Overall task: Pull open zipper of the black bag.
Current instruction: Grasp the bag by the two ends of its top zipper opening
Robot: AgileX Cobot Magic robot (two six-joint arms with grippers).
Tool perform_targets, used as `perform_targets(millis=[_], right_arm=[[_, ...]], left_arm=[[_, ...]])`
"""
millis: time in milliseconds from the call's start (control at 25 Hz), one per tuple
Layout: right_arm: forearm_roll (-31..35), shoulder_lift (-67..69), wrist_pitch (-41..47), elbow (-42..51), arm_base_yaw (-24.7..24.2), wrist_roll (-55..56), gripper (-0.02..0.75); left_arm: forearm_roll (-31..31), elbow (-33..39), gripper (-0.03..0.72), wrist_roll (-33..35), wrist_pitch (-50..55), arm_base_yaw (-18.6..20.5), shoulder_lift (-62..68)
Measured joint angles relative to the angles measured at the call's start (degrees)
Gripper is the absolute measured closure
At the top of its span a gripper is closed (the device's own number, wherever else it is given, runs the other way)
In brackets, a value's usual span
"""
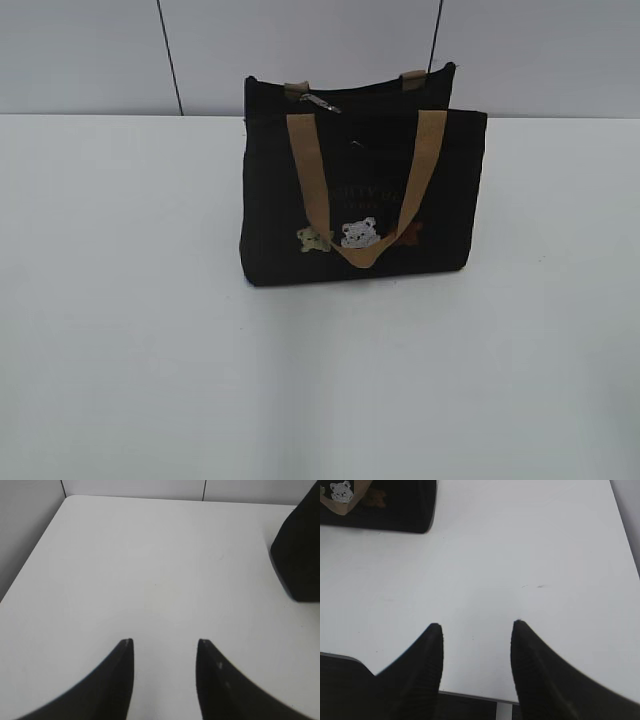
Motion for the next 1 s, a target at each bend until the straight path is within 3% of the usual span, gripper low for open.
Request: perform_targets(millis=[880,1000], right_arm=[[0.0,0.0,0.0,0.0,0.0,0.0,0.398],[0.0,0.0,0.0,0.0,0.0,0.0,0.398]], left_arm=[[0.0,-0.1,0.377,0.0,-0.1,0.0,0.0],[0.0,-2.2,0.377,0.0,-4.0,0.0,0.0]])
